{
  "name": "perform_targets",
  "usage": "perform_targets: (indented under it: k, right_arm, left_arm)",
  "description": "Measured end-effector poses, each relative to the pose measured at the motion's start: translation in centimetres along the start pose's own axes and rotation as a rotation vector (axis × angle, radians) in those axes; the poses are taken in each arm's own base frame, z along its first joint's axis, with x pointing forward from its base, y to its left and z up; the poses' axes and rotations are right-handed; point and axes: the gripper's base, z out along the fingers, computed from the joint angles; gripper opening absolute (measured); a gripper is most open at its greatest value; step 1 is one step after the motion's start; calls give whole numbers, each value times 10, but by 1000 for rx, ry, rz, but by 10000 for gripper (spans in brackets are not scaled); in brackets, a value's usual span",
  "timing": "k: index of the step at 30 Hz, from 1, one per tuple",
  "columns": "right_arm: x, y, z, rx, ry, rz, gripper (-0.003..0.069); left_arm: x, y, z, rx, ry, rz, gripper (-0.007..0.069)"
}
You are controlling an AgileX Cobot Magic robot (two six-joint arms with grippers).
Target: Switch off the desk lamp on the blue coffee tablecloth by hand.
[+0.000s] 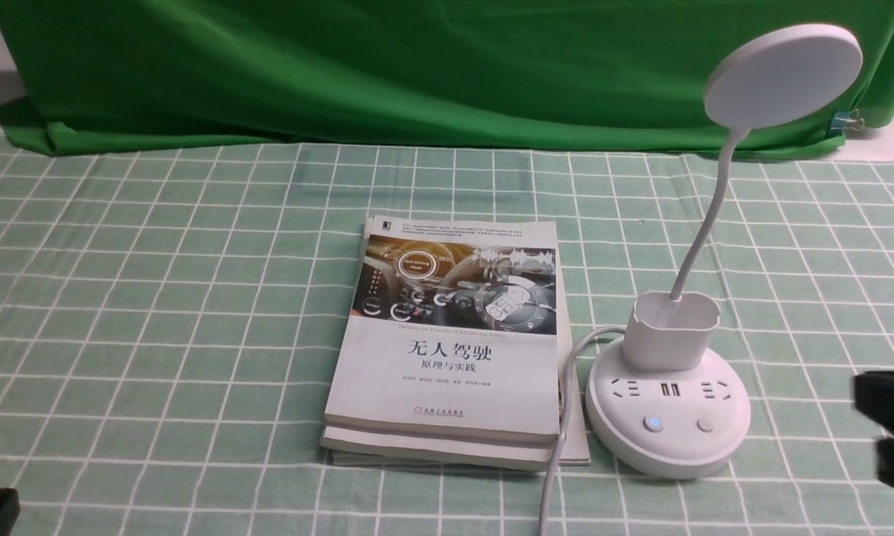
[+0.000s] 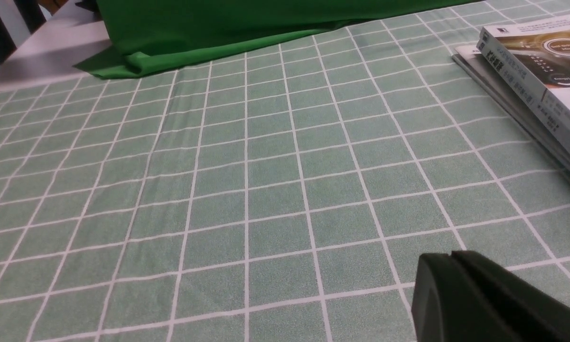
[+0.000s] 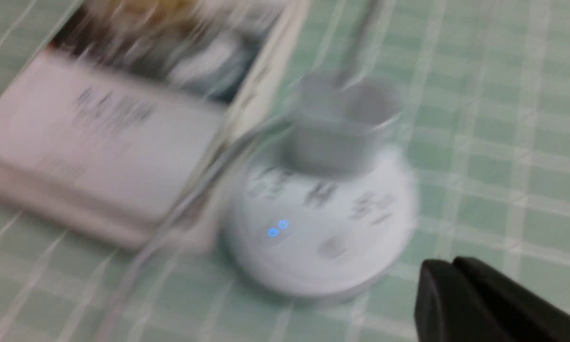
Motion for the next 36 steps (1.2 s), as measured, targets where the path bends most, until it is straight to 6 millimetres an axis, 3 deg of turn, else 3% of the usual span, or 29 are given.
perform_targets:
  k: [2,5,8,10,18,36]
  right_arm:
    - [15,-5,-2,35,-63,13,25]
    - [62,-13,-7,127,-207,41,25]
    - [95,-14,-7,177,-280,56,25]
    - [107,-14,-7,197,-309,62,25]
    - [110,-12,-20,214,-442,52,25]
    - [111,-12,-20,213,-432,52,67]
  left_arm:
    - [0,0,0,0,0,0,0]
    - [0,0,0,0,0,0,0]
    - [0,0,0,0,0,0,0]
    - [0,0,0,0,0,0,0]
    - [0,0,0,0,0,0,0]
    - [0,0,0,0,0,0,0]
